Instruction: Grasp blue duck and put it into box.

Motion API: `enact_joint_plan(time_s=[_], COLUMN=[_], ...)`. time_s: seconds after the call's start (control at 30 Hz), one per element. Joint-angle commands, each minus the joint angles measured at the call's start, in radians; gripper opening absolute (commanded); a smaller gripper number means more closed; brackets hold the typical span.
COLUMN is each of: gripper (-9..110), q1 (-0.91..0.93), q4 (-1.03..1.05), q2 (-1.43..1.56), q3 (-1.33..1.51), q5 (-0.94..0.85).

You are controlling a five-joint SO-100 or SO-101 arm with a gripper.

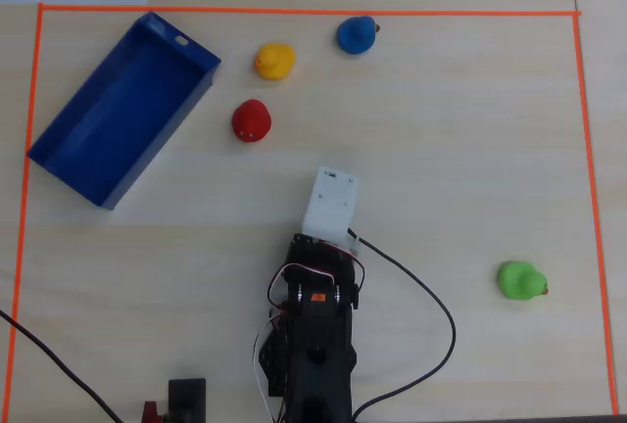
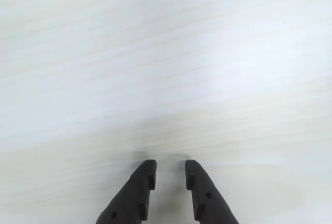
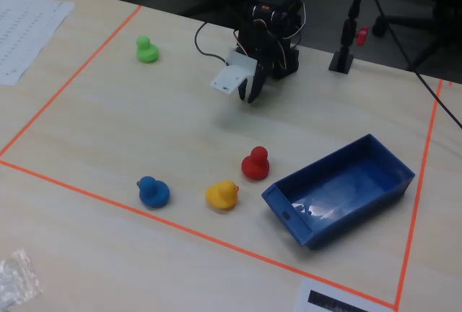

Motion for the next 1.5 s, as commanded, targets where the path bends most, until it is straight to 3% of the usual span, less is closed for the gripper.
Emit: enact_joint_plan(time_s=[0.0, 0.33, 0.43, 0.77, 1.0, 1.33, 1.47], gripper=[5, 0, 1, 5, 27, 34, 34], q1=[0.012, -0.002, 0.054, 0.229, 0.250, 0.192, 0.146], q4=[0.015, 0.006, -0.115, -0.601, -0.689, -1.511, -1.695], q2=[-0.015, -0.015, -0.054, -0.681, -1.109, -1.598, -1.763], q3=[-0.003, -0.003, -0.063, -0.874, -1.322, -1.321, -1.333], q5=[0.002, -0.002, -0.040, -0.029, -0.094, -0.270, -0.305])
